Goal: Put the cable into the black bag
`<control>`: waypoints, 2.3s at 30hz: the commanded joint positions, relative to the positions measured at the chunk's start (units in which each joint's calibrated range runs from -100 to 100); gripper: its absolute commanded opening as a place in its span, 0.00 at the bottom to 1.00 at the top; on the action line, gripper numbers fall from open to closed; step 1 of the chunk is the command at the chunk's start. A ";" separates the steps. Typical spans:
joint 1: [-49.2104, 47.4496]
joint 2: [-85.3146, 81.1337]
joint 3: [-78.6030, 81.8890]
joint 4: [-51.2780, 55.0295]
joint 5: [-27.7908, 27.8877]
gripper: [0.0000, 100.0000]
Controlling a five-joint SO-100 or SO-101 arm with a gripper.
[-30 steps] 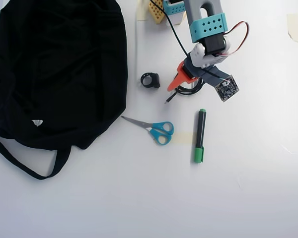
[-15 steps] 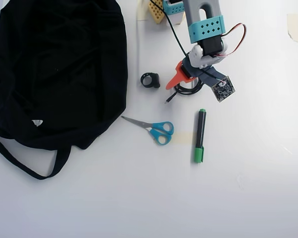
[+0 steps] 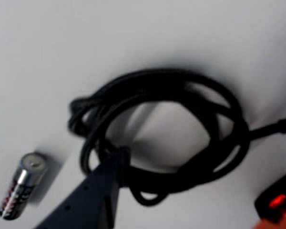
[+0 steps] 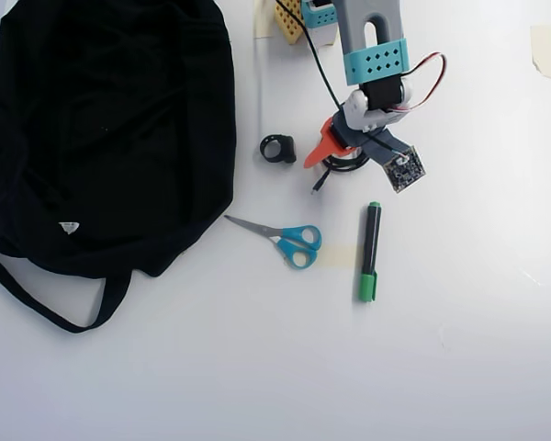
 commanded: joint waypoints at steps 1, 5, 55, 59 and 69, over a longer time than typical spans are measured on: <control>0.41 0.62 -0.20 -2.51 -0.02 0.43; 0.41 1.45 -0.29 -3.63 -0.02 0.43; -0.03 0.62 -0.92 -4.41 0.45 0.02; -0.26 0.20 -1.10 -4.41 0.19 0.02; -0.78 -0.04 -5.59 -3.29 -0.02 0.02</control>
